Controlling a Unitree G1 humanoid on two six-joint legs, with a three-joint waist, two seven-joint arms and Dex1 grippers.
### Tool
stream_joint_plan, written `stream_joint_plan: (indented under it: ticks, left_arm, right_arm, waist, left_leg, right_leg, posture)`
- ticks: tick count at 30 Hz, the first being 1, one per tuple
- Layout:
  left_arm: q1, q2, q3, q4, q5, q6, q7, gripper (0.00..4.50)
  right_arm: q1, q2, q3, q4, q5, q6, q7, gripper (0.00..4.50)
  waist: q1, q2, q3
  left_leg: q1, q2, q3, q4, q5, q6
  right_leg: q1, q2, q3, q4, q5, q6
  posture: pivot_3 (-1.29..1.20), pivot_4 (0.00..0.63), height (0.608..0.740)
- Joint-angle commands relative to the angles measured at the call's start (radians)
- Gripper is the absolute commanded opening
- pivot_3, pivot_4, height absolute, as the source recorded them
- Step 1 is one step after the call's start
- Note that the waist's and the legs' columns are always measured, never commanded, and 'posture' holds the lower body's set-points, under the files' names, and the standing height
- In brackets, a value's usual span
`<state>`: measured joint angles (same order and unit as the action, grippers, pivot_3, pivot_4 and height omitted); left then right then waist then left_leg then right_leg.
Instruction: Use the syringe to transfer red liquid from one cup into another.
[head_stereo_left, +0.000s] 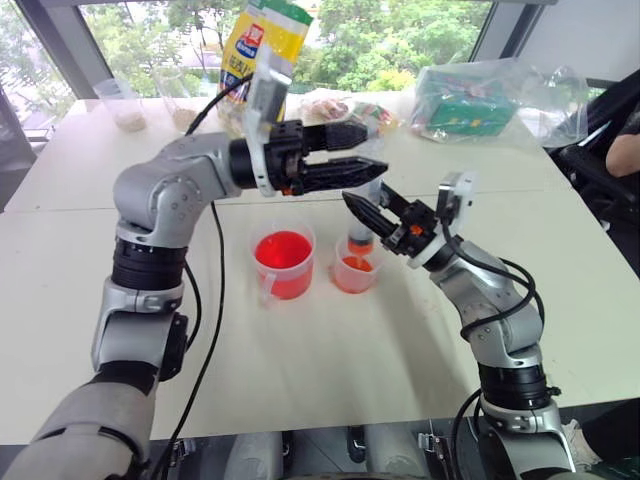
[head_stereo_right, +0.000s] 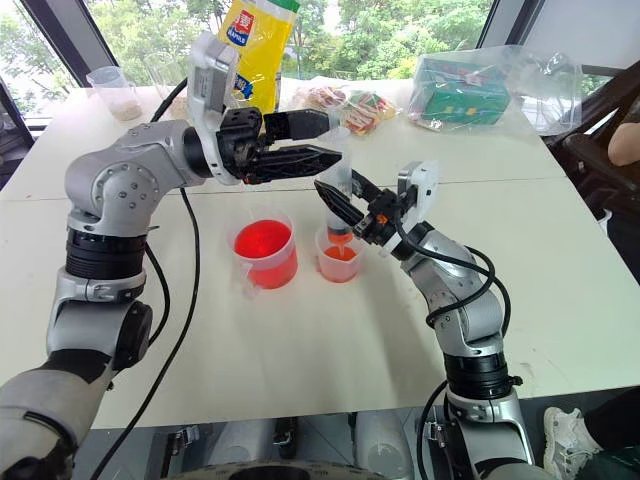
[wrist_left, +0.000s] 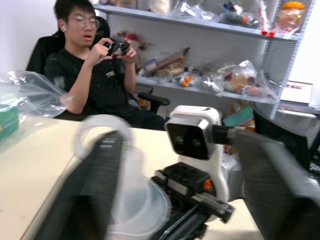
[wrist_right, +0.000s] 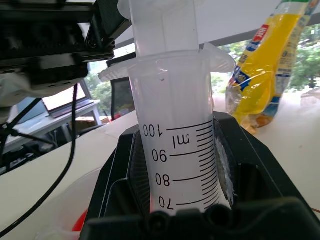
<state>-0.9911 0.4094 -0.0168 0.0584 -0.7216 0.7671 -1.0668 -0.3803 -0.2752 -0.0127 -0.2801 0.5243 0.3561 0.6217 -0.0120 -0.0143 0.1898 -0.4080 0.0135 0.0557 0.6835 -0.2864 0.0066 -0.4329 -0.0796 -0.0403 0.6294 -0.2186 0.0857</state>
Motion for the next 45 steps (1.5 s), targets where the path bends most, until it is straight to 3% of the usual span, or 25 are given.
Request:
stream_joint_plan:
  ticks: [1, 3, 4, 23, 43, 45]
  left_arm:
    - [-0.021, -0.012, -0.025, -0.013, 0.008, -0.014, -0.029, 1.09]
    - [-0.033, -0.013, -0.025, 0.009, 0.022, -0.025, -0.038, 0.11]
    - [-0.039, -0.013, -0.026, 0.021, 0.031, -0.031, -0.042, 0.05]
    - [-0.008, -0.015, -0.098, 0.111, 0.16, -0.124, -0.138, 0.05]
    - [0.003, -0.017, -0.107, 0.111, 0.167, -0.101, -0.146, 0.05]
    - [-0.012, -0.01, -0.083, 0.125, 0.15, -0.08, -0.145, 0.59]
  right_arm:
    - [-0.008, -0.002, -0.008, -0.049, 0.008, -0.02, -0.002, 1.38]
    - [-0.008, -0.003, -0.007, -0.049, 0.007, -0.02, -0.002, 1.38]
    - [-0.007, -0.004, -0.008, -0.052, 0.008, -0.019, -0.001, 1.38]
    - [-0.048, -0.032, -0.036, -0.116, 0.055, 0.036, -0.018, 1.38]
    - [-0.086, -0.05, -0.059, -0.164, 0.124, 0.095, -0.06, 1.38]
    - [-0.071, -0.048, -0.048, -0.162, 0.117, 0.092, -0.056, 1.38]
  waist:
    - [0.0, 0.0, 0.0]
    - [0.0, 0.0, 0.0]
    - [0.0, 0.0, 0.0]
    - [0.001, 0.0, 0.0]
    - [0.001, 0.0, 0.0]
    - [0.001, 0.0, 0.0]
  left_leg:
    - [0.0, 0.0, 0.0, 0.0, 0.0, 0.0]
    - [0.0, 0.0, 0.0, 0.0, 0.0, 0.0]
    - [0.0, 0.0, 0.0, 0.0, 0.0, 0.0]
    - [0.0, 0.0, 0.0, 0.0, 0.0, 0.0]
    - [0.0, 0.0, 0.0, 0.0, 0.0, 0.0]
    - [0.0, 0.0, 0.0, 0.0, 0.0, 0.0]
  right_leg:
    - [0.0, 0.0, 0.0, 0.0, 0.0, 0.0]
    - [0.0, 0.0, 0.0, 0.0, 0.0, 0.0]
    - [0.0, 0.0, 0.0, 0.0, 0.0, 0.0]
    - [0.0, 0.0, 0.0, 0.0, 0.0, 0.0]
    - [0.0, 0.0, 0.0, 0.0, 0.0, 0.0]
    - [0.0, 0.0, 0.0, 0.0, 0.0, 0.0]
  posture:
    - [0.0, 0.15, 0.74]
    - [0.0, 0.15, 0.74]
    - [0.0, 0.15, 0.74]
    - [0.0, 0.15, 0.74]
    - [0.0, 0.15, 0.74]
    - [0.0, 0.15, 0.74]
